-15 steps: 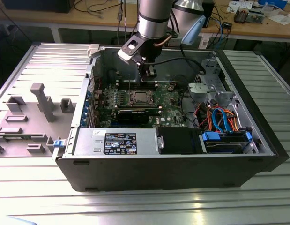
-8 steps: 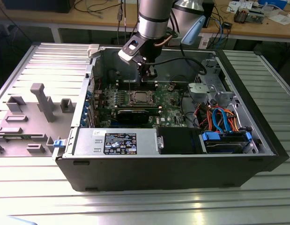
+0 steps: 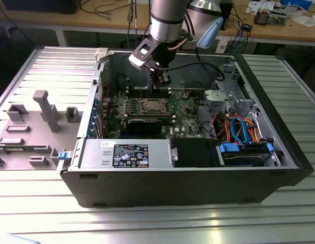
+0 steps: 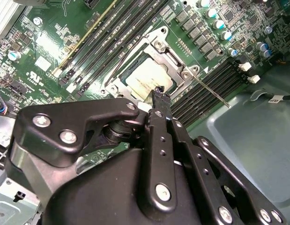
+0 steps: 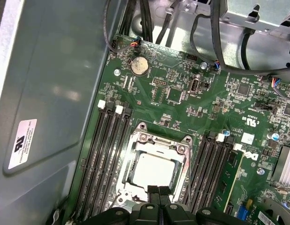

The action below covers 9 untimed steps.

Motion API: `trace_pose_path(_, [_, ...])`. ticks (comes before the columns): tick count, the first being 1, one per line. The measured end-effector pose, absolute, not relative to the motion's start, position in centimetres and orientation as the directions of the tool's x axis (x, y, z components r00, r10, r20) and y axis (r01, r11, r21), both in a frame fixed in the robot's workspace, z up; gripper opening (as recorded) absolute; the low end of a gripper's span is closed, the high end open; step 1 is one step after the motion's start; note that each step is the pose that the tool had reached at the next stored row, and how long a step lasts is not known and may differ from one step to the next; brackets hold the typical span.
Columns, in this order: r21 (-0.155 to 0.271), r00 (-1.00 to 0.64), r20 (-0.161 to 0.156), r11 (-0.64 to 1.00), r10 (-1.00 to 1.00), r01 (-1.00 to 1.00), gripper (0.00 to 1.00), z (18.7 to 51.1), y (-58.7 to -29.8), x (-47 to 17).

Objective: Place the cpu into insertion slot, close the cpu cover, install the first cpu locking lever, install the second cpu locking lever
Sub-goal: 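Install the first cpu locking lever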

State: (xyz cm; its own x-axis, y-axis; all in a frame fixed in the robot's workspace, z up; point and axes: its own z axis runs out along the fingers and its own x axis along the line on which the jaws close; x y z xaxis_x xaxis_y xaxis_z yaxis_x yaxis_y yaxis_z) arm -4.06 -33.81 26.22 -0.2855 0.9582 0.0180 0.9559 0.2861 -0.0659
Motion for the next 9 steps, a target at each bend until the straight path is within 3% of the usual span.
trace_pose_path(9, [-0.066,-0.298,0.018,0.299,0.954,0.952,0.11,26.22,-33.81,-4.06])
